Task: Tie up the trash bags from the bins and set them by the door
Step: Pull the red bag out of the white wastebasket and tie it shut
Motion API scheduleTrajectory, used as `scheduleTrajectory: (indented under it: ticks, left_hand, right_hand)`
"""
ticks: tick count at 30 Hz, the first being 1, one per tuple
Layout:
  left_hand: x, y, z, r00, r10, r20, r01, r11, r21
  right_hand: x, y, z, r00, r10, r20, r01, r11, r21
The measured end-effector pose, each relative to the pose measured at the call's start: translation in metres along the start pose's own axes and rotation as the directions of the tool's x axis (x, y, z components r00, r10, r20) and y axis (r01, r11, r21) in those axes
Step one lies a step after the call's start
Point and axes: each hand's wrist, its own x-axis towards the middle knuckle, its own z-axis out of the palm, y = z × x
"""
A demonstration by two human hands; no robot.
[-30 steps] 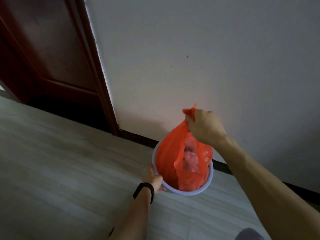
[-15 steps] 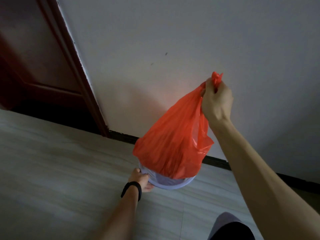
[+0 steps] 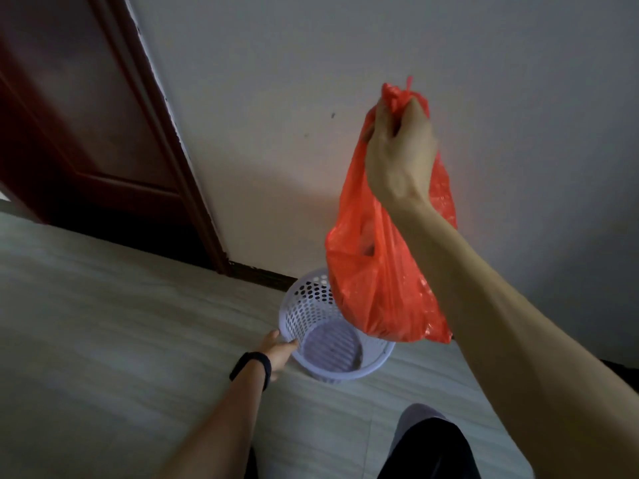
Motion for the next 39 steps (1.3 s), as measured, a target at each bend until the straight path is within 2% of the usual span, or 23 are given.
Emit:
scheduleTrajectory:
  ticks: [2,3,7,10,12,14,15,16,18,20,22,24,27,29,31,34,36,39]
  left_hand:
    - [-0.006,0.009,-0.012,1.000,-0.002,-0.003,0.002,0.965,0.264]
    - [-0.005,0.015,-0.020,0.999,0.016,-0.031,-0.004,0.943,0.334]
    - [-0.006,0.044,-0.060,0.962,0.225,-0.157,-0.130,0.879,0.459]
    - [-0.033,0.073,-0.084,0.879,0.416,-0.234,-0.231,0.800,0.554]
    - [-0.060,0.084,-0.101,0.803,0.529,-0.273,-0.335,0.780,0.528]
    - [-0.088,0.085,-0.122,0.784,0.532,-0.321,-0.458,0.844,0.279]
    - [-0.104,0.080,-0.137,0.769,0.540,-0.343,-0.500,0.842,0.203]
    - [-0.115,0.073,-0.152,0.739,0.567,-0.366,-0.536,0.822,0.191]
    - [-0.142,0.059,-0.173,0.723,0.562,-0.402,-0.478,0.827,0.296]
    - [-0.171,0.048,-0.191,0.715,0.508,-0.481,-0.429,0.861,0.273]
    - [-0.189,0.033,-0.211,0.691,0.495,-0.527,-0.456,0.864,0.213]
    - [-0.200,0.014,-0.229,0.684,0.490,-0.540,-0.458,0.865,0.204]
    - [-0.193,-0.013,-0.248,0.722,0.471,-0.507,-0.433,0.879,0.200]
    - [-0.174,-0.032,-0.252,0.763,0.464,-0.450,-0.411,0.886,0.217]
    - [-0.143,-0.056,-0.252,0.792,0.447,-0.415,-0.349,0.891,0.291]
    - [-0.090,-0.089,-0.240,0.825,0.421,-0.376,-0.273,0.881,0.387]
    - [-0.053,-0.105,-0.234,0.841,0.428,-0.330,-0.253,0.851,0.459]
    - [-0.015,-0.119,-0.229,0.825,0.505,-0.253,-0.260,0.737,0.625]
  right_hand:
    - [-0.006,-0.002,0.003,0.997,0.001,0.074,-0.001,1.000,0.002]
    - [-0.010,-0.004,0.004,0.995,-0.002,0.103,0.001,1.000,0.013]
    - [-0.021,-0.022,0.016,0.984,-0.022,0.176,0.016,0.999,0.037]
    - [-0.028,-0.035,0.026,0.972,-0.045,0.232,0.024,0.995,0.093]
    - [-0.036,-0.045,0.036,0.950,-0.046,0.308,-0.009,0.984,0.176]
    - [-0.045,-0.059,0.051,0.921,-0.073,0.383,-0.038,0.961,0.275]
    - [-0.052,-0.069,0.060,0.905,-0.095,0.414,-0.050,0.944,0.327]
    - [-0.058,-0.077,0.069,0.889,-0.111,0.444,-0.067,0.928,0.366]
    - [-0.070,-0.090,0.084,0.855,-0.139,0.500,-0.106,0.896,0.430]
    - [-0.085,-0.101,0.101,0.806,-0.140,0.575,-0.172,0.875,0.453]
    - [-0.105,-0.105,0.121,0.722,-0.147,0.676,-0.224,0.875,0.430]
    - [-0.132,-0.099,0.144,0.623,-0.150,0.767,-0.213,0.912,0.351]
    - [-0.178,-0.073,0.173,0.495,-0.113,0.862,-0.234,0.938,0.257]
    - [-0.205,-0.052,0.184,0.440,-0.067,0.896,-0.281,0.937,0.208]
    - [-0.232,-0.029,0.197,0.333,0.002,0.943,-0.332,0.936,0.115]
    - [-0.264,0.009,0.209,0.144,0.090,0.985,-0.150,0.986,-0.068]
    - [-0.278,0.033,0.212,0.100,0.149,0.984,-0.047,0.988,-0.145]
    - [-0.286,0.040,0.220,0.099,0.186,0.978,-0.033,0.982,-0.183]
